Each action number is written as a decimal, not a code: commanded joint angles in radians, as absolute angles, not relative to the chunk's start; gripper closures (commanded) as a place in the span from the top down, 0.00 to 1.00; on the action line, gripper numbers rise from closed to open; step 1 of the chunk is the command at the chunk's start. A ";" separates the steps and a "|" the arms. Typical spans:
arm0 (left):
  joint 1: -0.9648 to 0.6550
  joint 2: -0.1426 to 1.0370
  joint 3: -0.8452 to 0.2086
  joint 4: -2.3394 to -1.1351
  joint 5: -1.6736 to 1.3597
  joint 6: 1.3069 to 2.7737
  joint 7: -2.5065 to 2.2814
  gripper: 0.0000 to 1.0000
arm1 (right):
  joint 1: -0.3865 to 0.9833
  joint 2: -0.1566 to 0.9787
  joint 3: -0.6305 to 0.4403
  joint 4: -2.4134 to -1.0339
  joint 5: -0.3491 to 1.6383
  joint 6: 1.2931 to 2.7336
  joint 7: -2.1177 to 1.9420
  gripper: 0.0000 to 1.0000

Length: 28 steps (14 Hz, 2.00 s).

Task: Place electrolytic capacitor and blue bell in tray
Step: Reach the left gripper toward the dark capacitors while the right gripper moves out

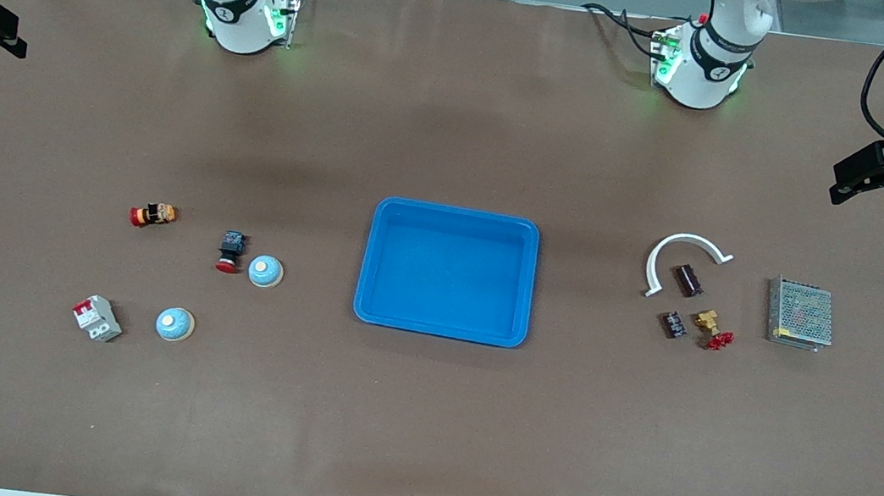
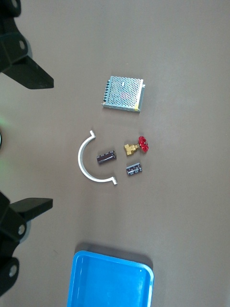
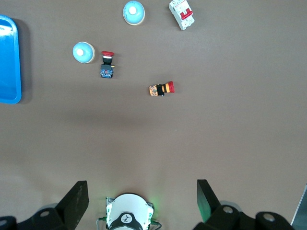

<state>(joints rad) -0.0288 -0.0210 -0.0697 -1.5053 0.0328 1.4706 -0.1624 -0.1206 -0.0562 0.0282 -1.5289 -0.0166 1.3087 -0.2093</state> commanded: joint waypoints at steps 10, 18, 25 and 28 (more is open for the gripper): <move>-0.028 0.001 -0.069 -1.506 0.077 1.433 -0.160 1.00 | -0.133 -0.074 0.043 -1.537 -0.017 1.301 -0.201 1.00; -0.035 -0.005 -0.081 -1.756 0.074 1.661 -0.213 1.00 | -0.124 -0.072 0.046 -1.542 -0.014 1.302 -0.199 1.00; -0.037 -0.018 -0.086 -2.138 0.077 2.097 -0.414 1.00 | -0.063 -0.037 0.046 -1.574 0.023 1.383 -0.071 1.00; -0.031 -0.006 -0.089 -2.273 0.078 2.266 -0.468 1.00 | -0.046 -0.018 0.046 -1.644 0.025 1.491 -0.071 1.00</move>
